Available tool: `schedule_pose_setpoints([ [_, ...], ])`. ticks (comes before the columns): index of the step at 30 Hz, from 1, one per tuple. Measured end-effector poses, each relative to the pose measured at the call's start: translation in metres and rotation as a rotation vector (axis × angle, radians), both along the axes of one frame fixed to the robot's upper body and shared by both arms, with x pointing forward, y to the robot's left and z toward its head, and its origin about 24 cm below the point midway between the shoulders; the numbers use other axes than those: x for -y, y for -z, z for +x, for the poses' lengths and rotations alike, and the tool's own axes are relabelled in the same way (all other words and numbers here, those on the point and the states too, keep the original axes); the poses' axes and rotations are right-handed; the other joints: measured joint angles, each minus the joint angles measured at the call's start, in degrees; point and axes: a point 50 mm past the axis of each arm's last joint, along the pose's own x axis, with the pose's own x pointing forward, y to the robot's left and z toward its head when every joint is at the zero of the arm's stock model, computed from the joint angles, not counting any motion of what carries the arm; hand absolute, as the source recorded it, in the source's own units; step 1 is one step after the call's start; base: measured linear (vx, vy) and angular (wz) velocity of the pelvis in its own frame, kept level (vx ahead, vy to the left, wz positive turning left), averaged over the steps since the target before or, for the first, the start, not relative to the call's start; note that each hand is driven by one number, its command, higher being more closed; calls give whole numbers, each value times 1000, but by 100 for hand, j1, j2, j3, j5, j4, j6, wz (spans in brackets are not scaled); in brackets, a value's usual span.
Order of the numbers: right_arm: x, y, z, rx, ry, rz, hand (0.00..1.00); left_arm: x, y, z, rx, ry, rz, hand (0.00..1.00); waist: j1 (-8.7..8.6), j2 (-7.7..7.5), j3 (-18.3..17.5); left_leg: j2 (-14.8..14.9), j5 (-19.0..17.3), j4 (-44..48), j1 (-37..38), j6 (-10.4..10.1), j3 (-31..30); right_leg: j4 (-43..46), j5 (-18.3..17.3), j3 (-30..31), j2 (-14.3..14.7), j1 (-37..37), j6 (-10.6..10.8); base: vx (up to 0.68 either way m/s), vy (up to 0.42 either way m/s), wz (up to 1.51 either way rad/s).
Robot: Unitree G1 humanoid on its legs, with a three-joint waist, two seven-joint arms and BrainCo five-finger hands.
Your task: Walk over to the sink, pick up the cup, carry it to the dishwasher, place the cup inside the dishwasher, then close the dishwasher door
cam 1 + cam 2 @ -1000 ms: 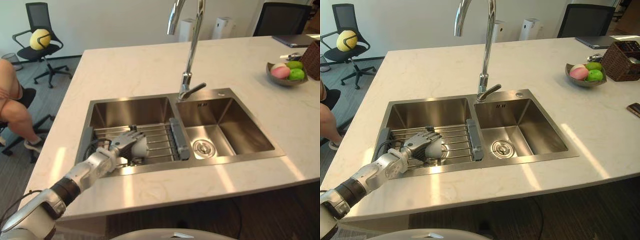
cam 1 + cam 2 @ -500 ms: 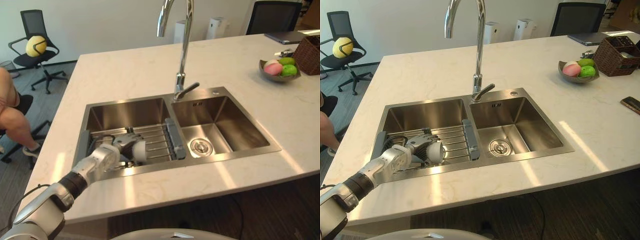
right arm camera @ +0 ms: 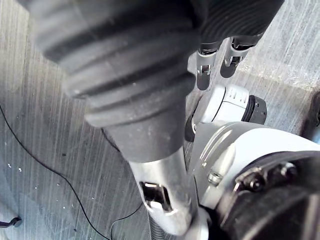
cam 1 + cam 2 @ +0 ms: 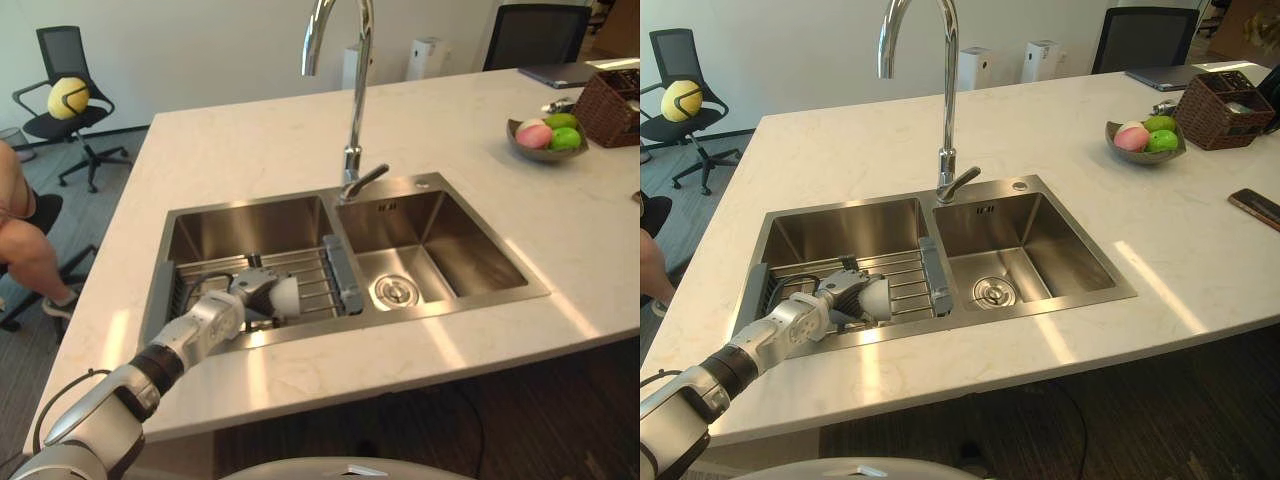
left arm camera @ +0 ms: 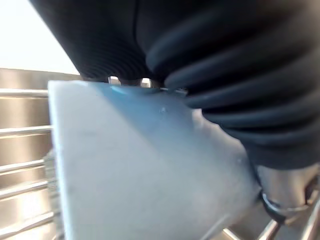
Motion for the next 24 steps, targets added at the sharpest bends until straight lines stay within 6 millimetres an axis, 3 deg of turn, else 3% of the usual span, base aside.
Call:
schedule_pose_setpoints([
  [3, 0, 0, 2, 10, 5, 1, 0, -2, -11, -8, 100, 46, -122, 100, -11, 71, 55, -5, 27, -47, -7, 42, -54, 34, 0, -50, -13, -10, 27, 0, 0, 6],
  [4, -1, 0, 2, 14, 9, 5, 0, -3, -25, -11, 176, 44, -210, 100, 1, 87, 75, -6, 33, -50, -43, 47, -119, 36, 3, -106, -24, -16, 30, 15, -5, 26],
  [6, -1, 0, -1, 11, 27, 10, 0, 0, -63, -11, 337, 49, -373, 100, 94, 37, 82, -11, 62, -23, -186, 54, -263, 39, -20, -216, -78, -52, 37, 43, -2, 40],
  [8, -1, 0, -3, 22, 63, 14, 0, 0, -124, -14, 577, 27, -640, 100, 325, 7, 84, -36, 91, -13, -274, 53, -403, 40, -34, -373, -111, -50, 31, 75, -1, 39],
  [9, -1, 0, -2, 36, 79, 17, 0, -8, -160, -19, 721, 14, -779, 100, 426, 2, 80, -49, 95, 33, -310, 46, -485, 40, -46, -459, -116, -13, 22, 57, -5, 33],
  [12, -5, 0, 2, 67, 119, 32, 0, -30, -222, -47, 989, 40, -1072, 100, 627, -15, 58, -88, 95, 148, -301, 45, -694, 66, -172, -719, -199, 211, 23, 40, -3, 45],
  [14, -3, 0, 1, 72, 150, 30, 0, -35, -235, -67, 1012, 77, -1249, 100, 745, -14, 17, -110, 95, 185, -303, 45, -843, 231, -328, -881, -256, 265, 31, 5, -6, 53],
  [17, -7, 1, -2, 61, 160, 31, 0, -37, -231, -83, 959, 78, -1399, 100, 1002, -92, -83, -131, 93, 189, -374, 49, -1087, 444, -517, -1149, -317, 276, 74, -37, -16, 50],
  [20, -11, 2, -3, 56, 173, 36, 0, -46, -218, -82, 863, -20, -1481, 100, 1132, -213, -150, -167, 132, 209, -462, 115, -1270, 565, -572, -1320, -381, 270, 105, -79, -11, 39],
  [24, -13, 2, -5, 54, 162, 21, 0, -49, -205, -79, 768, -106, -1521, 100, 1176, -297, -193, -289, 124, 320, -529, 202, -1468, 880, -722, -1469, -545, 263, 145, -83, 17, 27],
])
